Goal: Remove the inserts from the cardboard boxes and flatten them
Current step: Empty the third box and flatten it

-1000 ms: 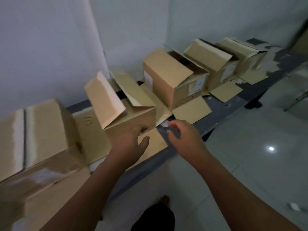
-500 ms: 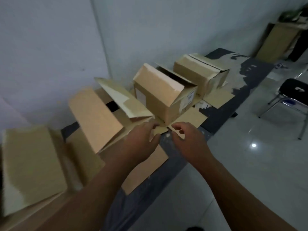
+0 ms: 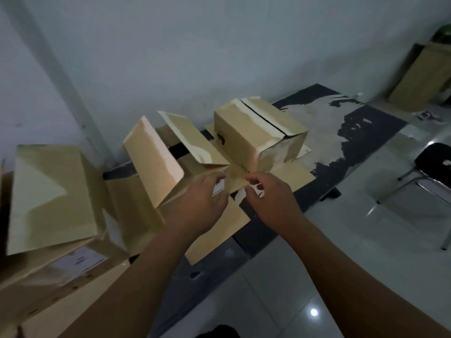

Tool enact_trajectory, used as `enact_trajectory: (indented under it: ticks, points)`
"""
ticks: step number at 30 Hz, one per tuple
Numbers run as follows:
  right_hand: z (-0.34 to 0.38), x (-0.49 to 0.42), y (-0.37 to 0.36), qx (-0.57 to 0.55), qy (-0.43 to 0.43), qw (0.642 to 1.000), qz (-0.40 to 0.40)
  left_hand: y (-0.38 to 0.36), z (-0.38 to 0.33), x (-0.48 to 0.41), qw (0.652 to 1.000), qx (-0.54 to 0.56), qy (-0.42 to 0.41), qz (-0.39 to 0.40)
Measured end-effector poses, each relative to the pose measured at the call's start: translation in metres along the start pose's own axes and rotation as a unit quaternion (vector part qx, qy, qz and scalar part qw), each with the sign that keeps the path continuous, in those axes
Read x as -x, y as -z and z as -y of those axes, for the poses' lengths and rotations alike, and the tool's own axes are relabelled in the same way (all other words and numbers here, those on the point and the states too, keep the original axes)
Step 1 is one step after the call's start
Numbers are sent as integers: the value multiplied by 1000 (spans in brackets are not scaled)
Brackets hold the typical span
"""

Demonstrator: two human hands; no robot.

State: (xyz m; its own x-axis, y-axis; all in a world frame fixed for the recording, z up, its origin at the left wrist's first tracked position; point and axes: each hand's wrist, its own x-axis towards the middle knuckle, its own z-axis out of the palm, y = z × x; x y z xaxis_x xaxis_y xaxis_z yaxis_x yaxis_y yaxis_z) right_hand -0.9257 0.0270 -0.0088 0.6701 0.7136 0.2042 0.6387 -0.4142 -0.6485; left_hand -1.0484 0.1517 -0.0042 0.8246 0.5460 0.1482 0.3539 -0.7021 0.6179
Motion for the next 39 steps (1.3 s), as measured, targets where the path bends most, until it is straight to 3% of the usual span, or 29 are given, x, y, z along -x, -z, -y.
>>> enact_trajectory:
  ticks: [10,16,21,24,28,34,39]
  points:
    - [-101,-140,31,-2,51,997,50,-63,-25,-137,999,5,47,4]
    - [-148,-214,48,11,51,997,63,-101,-31,-211,997,-14,38,59]
    - [-198,-283,57,37,52,990,126,-155,-22,-260,980,-98,116,126]
    - [-225,-318,56,36,56,982,177,-188,-30,-287,967,-120,184,129]
    - [-250,-354,50,26,91,962,256,-211,-41,-308,954,-145,247,90]
    - [-266,-379,48,19,142,932,332,-210,-46,-300,964,-74,254,8]
    - [-260,-394,57,8,195,915,353,-197,-75,-287,961,-11,215,-171]
